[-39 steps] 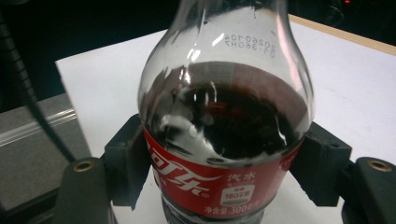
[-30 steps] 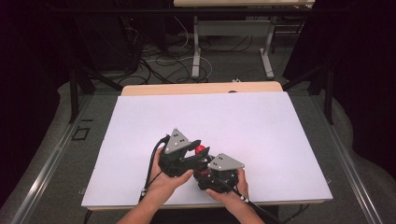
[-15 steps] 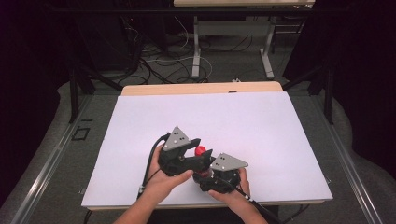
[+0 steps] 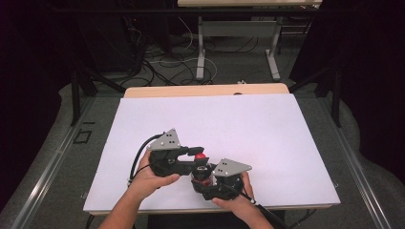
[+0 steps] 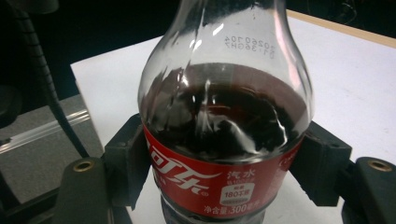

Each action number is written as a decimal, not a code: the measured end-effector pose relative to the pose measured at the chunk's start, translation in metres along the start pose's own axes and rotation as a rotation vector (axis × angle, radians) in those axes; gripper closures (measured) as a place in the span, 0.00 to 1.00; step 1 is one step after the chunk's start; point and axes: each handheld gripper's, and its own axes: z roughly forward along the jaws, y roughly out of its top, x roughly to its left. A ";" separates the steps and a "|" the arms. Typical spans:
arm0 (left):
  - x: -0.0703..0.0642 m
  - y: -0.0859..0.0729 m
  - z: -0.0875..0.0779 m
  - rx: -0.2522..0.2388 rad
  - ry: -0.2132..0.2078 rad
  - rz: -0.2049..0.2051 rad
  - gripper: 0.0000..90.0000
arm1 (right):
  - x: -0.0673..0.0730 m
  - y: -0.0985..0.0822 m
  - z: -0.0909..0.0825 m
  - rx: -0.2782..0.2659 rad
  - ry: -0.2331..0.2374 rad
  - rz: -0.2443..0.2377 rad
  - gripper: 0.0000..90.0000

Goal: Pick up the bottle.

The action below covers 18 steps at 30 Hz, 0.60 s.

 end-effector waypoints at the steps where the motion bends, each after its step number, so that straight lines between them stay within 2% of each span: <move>1: -0.002 0.000 0.001 -0.003 0.019 0.001 0.68 | 0.000 0.000 0.000 -0.002 -0.010 0.002 0.32; 3: -0.006 0.002 0.002 -0.001 0.052 0.003 0.69 | 0.000 0.000 0.000 -0.008 -0.030 0.001 0.32; 4: -0.010 0.002 0.004 -0.008 0.077 -0.015 0.69 | 0.000 0.000 -0.001 -0.008 -0.045 0.001 0.32; 5: -0.013 0.002 0.005 -0.009 0.104 -0.016 0.69 | 0.001 0.001 -0.001 0.000 -0.062 0.000 0.32; 7: -0.020 0.003 0.009 -0.016 0.173 -0.022 0.69 | 0.002 0.001 -0.001 -0.007 -0.105 0.000 0.32; 8: -0.026 0.003 0.012 -0.027 0.214 -0.046 0.69 | 0.002 0.000 -0.001 -0.010 -0.128 -0.002 0.32; 9: -0.031 0.003 0.015 -0.035 0.253 -0.053 0.69 | 0.003 0.000 -0.001 -0.008 -0.156 -0.005 0.32; 11: -0.040 0.001 0.021 -0.052 0.353 -0.090 0.69 | 0.004 0.000 0.000 0.007 -0.182 0.004 0.32; 13: -0.048 0.001 0.027 -0.061 0.421 -0.114 0.69 | 0.004 -0.001 0.001 0.010 -0.200 0.008 0.32; 15: -0.051 0.001 0.029 -0.064 0.444 -0.113 0.69 | 0.003 -0.001 0.002 0.003 -0.189 0.029 0.32; 18: -0.050 0.003 0.028 -0.066 0.430 -0.114 0.68 | 0.002 -0.001 0.000 0.003 -0.188 0.023 0.32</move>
